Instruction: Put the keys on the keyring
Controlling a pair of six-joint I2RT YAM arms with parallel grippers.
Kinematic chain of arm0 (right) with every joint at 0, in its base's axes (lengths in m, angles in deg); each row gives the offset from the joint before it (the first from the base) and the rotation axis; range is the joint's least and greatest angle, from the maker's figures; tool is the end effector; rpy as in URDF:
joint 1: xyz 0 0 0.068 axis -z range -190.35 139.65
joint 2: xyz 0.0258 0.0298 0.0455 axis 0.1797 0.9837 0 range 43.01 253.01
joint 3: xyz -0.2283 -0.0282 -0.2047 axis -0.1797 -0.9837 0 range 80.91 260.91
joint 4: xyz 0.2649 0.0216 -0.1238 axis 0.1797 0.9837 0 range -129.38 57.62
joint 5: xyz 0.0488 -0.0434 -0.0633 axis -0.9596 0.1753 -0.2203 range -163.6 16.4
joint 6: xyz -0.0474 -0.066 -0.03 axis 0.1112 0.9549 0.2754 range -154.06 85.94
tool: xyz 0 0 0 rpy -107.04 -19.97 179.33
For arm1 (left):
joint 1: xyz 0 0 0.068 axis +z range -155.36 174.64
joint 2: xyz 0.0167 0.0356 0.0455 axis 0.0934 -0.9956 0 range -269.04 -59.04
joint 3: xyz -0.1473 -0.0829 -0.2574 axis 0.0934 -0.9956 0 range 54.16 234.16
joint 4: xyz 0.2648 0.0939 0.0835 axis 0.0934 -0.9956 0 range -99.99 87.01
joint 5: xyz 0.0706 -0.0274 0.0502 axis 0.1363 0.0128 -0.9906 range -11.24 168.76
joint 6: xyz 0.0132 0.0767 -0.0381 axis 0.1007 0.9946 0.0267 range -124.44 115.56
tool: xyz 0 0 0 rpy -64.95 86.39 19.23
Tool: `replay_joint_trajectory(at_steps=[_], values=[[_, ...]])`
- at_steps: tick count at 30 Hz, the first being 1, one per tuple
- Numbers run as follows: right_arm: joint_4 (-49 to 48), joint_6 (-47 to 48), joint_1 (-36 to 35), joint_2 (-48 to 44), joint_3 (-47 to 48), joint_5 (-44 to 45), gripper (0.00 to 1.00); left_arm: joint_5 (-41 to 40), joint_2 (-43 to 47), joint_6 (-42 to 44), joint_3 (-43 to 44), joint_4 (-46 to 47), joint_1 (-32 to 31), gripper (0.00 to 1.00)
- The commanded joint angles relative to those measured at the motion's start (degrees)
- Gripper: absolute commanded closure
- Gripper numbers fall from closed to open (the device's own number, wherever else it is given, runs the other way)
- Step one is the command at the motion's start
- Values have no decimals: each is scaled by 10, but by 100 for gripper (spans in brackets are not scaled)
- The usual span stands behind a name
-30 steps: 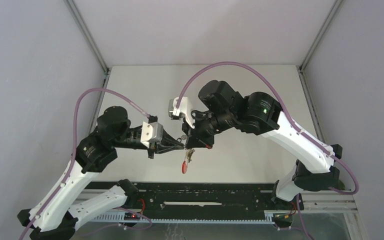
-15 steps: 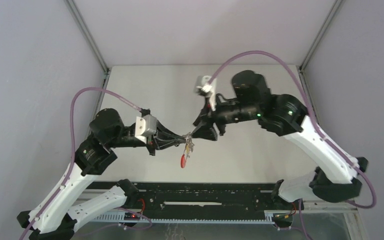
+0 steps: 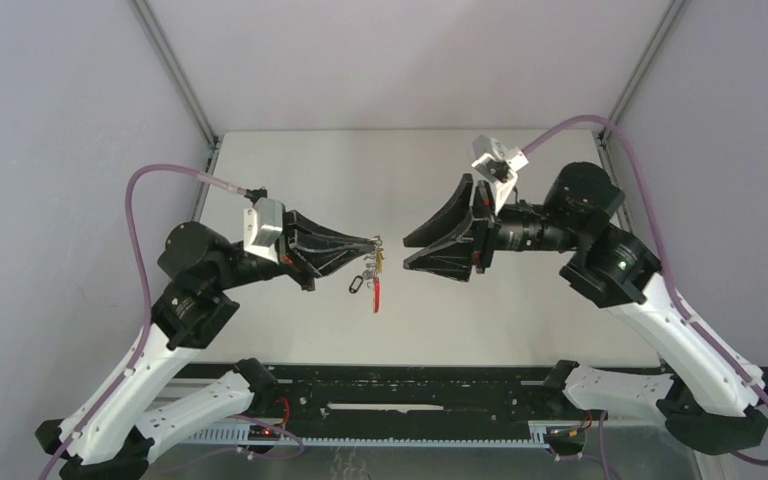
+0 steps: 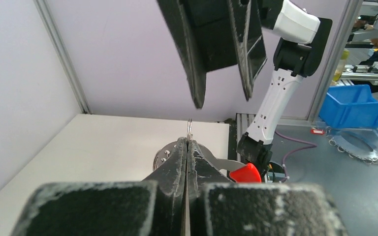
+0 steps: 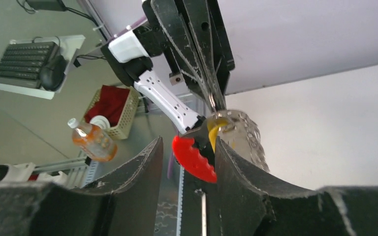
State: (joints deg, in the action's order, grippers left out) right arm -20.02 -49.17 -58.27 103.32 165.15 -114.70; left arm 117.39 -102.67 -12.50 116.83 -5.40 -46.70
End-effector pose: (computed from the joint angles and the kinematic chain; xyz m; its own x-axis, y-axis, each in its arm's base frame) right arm 0.1188 0.2068 0.5526 -0.2087 0.0620 -0.9760 -0.9779 0.0026 0.2093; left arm 0.0995 -0.1512 0.5064 0.0775 -0.2139 -0.9738 0.9857 0.1631 0.0427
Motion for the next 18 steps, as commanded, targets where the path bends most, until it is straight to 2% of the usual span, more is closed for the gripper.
replay_joint_trajectory(at_steps=[1, 18], values=[[-103, -71, 3, 25, -22, -52, 50, -6, 2, -13, 22, 51, -4, 100], [-227, -140, -13, 73, -40, -88, 67, 28, 12, 4, 16, 47, -4, 100]])
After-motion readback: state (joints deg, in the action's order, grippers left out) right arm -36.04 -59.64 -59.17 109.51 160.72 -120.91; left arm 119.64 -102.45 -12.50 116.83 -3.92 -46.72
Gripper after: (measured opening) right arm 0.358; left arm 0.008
